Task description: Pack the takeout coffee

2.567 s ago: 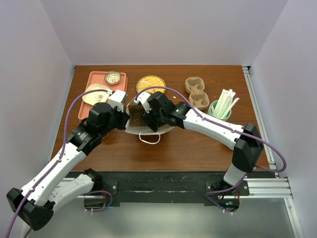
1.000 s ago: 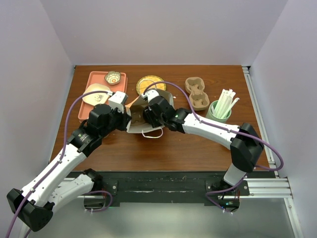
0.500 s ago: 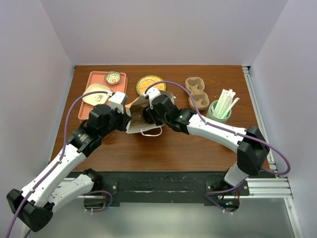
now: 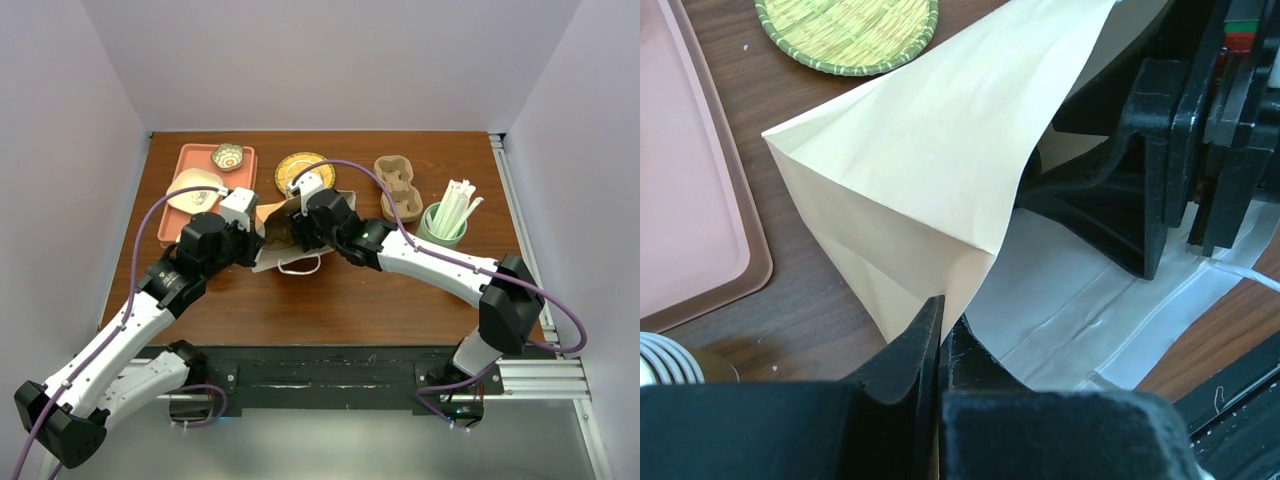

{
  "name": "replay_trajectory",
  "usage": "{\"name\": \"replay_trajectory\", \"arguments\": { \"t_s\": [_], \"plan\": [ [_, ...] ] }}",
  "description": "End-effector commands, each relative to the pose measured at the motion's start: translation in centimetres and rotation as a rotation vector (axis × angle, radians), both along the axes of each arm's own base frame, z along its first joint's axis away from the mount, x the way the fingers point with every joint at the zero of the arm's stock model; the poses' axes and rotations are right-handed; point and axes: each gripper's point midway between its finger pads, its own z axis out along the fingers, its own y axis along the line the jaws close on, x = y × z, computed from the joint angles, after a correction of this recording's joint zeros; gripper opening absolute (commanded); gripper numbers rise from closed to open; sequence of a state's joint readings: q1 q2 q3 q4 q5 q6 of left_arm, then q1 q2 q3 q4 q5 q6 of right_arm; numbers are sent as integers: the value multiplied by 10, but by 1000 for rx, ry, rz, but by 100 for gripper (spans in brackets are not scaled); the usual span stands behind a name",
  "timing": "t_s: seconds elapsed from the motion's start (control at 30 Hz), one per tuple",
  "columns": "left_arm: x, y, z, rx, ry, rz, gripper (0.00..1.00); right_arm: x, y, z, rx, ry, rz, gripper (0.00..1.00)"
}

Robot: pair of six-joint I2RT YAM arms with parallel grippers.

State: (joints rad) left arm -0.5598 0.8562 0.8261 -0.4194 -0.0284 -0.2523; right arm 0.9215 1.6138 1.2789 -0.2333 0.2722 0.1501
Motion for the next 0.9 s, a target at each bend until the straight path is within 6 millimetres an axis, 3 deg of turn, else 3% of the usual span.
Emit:
{"name": "replay_trajectory", "arguments": {
  "t_s": [0.0,0.4,0.6,0.87],
  "plan": [
    [-1,-6,6,-42,-10,-8,0,19,11,17,75,-79,-32,62],
    [1,-9,19,-70,-18,-5,0,25,9,-12,-3,-64,-48,67],
    [1,-10,18,-77,-13,-5,0,27,16,-21,-9,-55,-31,64],
    [1,-9,17,-74,-9,-3,0,32,17,-20,-30,-77,-25,30]
  ]
}}
